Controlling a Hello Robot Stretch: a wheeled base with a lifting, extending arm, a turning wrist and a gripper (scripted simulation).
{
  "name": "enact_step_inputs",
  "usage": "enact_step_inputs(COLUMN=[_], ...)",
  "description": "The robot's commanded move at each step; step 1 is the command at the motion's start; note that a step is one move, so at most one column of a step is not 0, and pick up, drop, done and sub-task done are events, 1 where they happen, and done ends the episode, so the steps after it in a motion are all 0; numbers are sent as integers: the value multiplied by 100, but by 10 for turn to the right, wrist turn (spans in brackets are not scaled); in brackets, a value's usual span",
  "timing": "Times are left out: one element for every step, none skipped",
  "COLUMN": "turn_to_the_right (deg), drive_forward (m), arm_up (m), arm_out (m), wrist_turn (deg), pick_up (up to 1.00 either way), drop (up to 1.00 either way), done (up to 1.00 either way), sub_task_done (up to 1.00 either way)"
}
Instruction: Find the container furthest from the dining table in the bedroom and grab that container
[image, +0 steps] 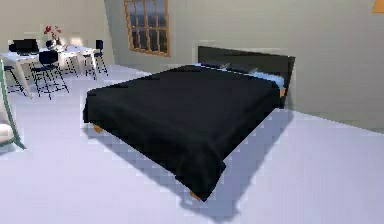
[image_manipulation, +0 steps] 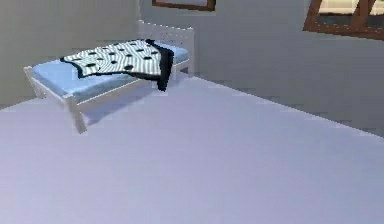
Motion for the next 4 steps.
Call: enact_step_inputs(turn_to_the_right=[0, -390, 0, 0], drive_forward=[25, 0, 100, 100], arm_up=[0, 0, 0, 0], arm_out=[0, 0, 0, 0], wrist_turn=[0, 0, 0, 0], pick_up=[0, 0, 0, 0], drop=[0, 0, 0, 0], done=[0, 0, 0, 0], sub_task_done=[0, 0, 0, 0])
